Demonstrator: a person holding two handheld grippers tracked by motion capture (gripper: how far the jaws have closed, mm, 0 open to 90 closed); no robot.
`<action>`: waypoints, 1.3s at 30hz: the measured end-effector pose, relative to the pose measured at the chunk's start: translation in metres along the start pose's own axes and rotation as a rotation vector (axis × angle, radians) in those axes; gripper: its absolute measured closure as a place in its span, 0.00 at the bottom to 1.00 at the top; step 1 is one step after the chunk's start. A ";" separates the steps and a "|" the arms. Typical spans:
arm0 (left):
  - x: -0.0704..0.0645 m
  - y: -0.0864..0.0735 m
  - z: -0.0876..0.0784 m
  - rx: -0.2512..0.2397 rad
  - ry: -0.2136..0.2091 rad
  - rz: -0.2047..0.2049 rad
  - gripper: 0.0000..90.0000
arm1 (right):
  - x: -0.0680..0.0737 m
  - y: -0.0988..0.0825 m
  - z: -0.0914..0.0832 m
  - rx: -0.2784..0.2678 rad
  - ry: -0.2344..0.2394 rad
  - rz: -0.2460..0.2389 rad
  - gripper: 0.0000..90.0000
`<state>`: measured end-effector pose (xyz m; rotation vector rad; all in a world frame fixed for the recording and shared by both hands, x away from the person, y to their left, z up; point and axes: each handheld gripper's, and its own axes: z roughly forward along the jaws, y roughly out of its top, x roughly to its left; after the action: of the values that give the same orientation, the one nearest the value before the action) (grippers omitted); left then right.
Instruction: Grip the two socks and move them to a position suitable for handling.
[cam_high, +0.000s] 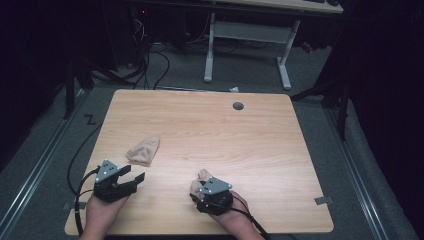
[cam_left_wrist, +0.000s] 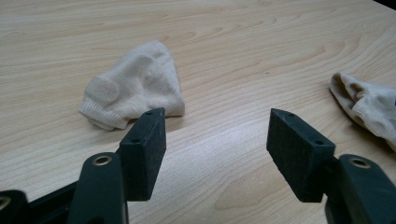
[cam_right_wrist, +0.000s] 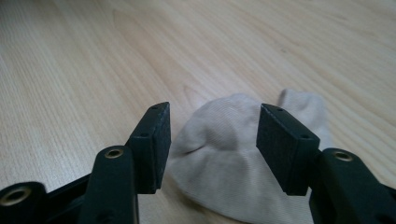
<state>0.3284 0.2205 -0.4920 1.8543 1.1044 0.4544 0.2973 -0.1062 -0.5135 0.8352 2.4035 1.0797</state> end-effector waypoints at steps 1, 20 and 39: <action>0.000 0.000 0.000 0.000 0.000 0.000 0.42 | 0.001 0.000 0.002 0.007 0.001 -0.009 0.49; -0.013 0.006 0.017 0.025 -0.044 0.052 0.42 | 0.000 -0.013 0.002 0.077 -0.036 -0.012 0.87; -0.026 0.005 0.014 0.037 -0.070 0.089 0.44 | -0.012 0.003 -0.032 -0.073 -0.036 0.073 0.91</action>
<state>0.3265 0.1912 -0.4923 1.9430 0.9925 0.4200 0.2898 -0.1302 -0.4901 0.9157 2.3055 1.1623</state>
